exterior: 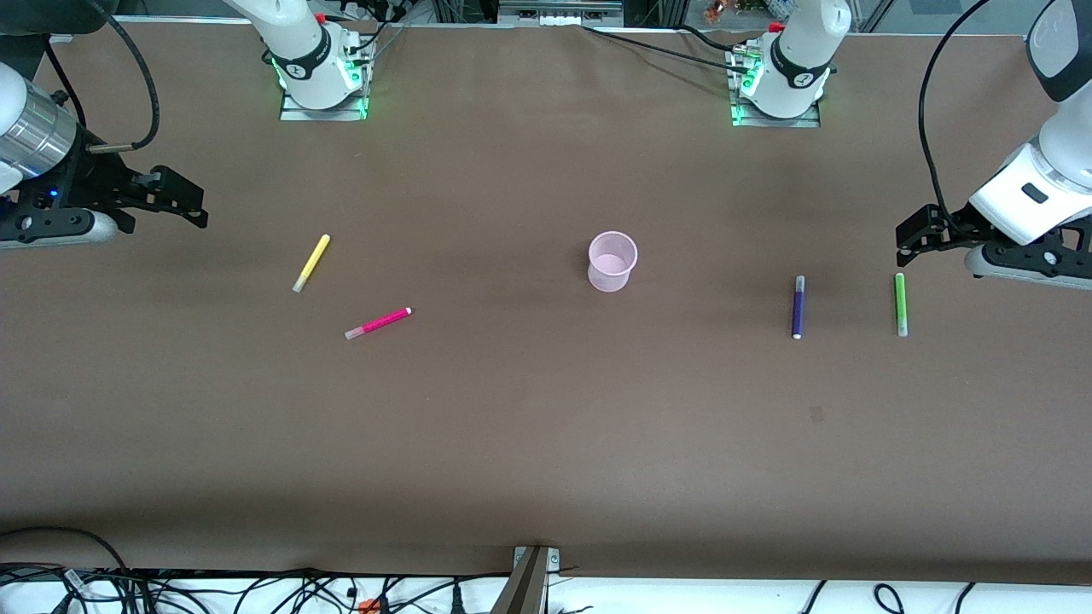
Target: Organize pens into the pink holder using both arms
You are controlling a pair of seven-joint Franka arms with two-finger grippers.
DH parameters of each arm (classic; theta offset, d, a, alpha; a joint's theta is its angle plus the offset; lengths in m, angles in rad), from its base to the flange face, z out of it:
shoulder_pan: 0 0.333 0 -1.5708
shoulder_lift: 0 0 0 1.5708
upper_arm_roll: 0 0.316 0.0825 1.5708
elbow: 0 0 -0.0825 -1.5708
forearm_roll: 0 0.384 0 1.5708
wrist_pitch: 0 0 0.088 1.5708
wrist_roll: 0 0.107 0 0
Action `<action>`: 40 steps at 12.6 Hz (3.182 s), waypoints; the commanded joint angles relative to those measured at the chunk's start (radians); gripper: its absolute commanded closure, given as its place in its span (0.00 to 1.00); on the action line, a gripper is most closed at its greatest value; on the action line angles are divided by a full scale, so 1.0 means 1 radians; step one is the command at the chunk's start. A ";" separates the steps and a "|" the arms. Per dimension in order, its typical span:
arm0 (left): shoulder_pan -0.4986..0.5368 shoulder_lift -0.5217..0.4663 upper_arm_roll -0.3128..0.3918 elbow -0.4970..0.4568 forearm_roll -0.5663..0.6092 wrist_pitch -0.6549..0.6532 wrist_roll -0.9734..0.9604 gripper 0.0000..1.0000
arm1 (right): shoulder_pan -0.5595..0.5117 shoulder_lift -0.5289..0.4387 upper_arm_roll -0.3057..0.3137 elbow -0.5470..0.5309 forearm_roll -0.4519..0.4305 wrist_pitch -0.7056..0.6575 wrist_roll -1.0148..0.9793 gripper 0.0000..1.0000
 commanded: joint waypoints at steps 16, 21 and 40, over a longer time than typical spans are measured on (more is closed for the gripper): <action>0.003 0.327 0.000 0.004 0.085 0.185 0.019 0.00 | -0.009 0.008 0.002 0.019 0.011 -0.017 -0.015 0.00; 0.006 0.482 -0.005 0.004 0.070 0.337 0.016 0.00 | -0.009 0.008 0.002 0.019 0.010 -0.017 -0.015 0.00; -0.011 0.570 -0.008 -0.204 0.067 0.446 0.079 0.82 | 0.005 0.006 0.010 0.022 0.011 -0.010 0.016 0.00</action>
